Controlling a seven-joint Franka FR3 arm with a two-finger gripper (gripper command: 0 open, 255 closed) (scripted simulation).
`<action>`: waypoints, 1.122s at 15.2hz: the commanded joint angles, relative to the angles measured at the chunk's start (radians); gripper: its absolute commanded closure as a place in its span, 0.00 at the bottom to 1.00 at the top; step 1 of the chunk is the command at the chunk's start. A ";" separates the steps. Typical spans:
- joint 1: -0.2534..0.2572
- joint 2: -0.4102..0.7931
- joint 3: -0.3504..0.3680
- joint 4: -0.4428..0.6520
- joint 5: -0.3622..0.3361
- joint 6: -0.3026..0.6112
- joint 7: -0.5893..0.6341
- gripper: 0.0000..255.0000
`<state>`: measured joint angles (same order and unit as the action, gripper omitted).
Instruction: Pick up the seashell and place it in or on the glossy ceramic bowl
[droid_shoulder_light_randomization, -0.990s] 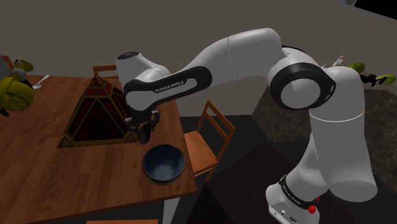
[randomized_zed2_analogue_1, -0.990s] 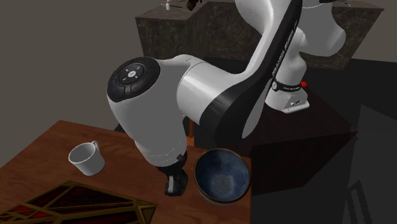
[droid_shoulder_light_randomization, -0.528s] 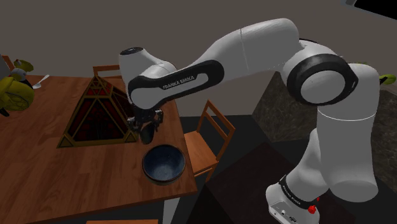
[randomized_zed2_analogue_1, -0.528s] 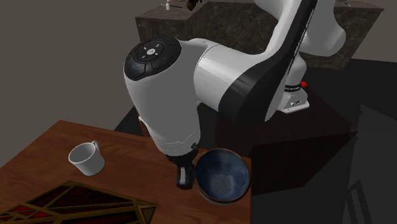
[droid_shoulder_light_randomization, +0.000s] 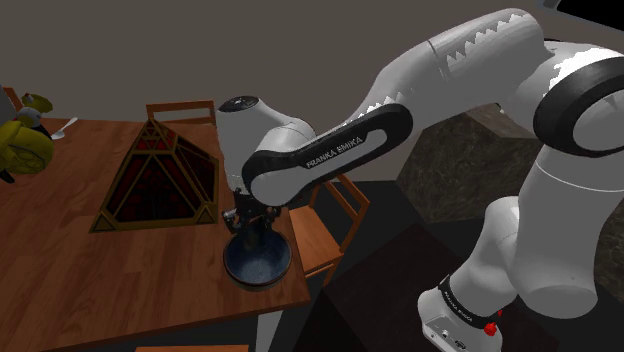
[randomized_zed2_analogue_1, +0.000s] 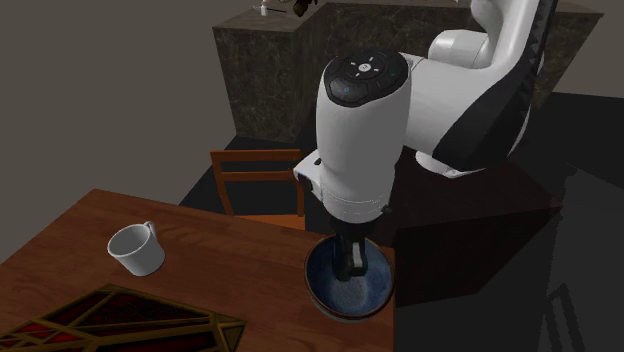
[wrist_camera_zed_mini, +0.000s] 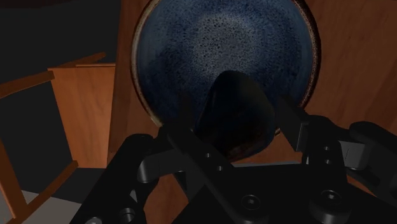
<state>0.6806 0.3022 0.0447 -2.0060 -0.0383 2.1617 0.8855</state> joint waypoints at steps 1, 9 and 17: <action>0.006 -0.015 0.004 -0.041 0.000 0.026 0.012 1.00; 0.008 0.057 0.001 -0.058 -0.006 0.116 0.017 1.00; 0.009 0.098 0.000 -0.062 -0.010 0.160 0.020 1.00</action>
<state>0.6895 0.3990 0.0444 -2.0682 -0.0479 2.3203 0.9052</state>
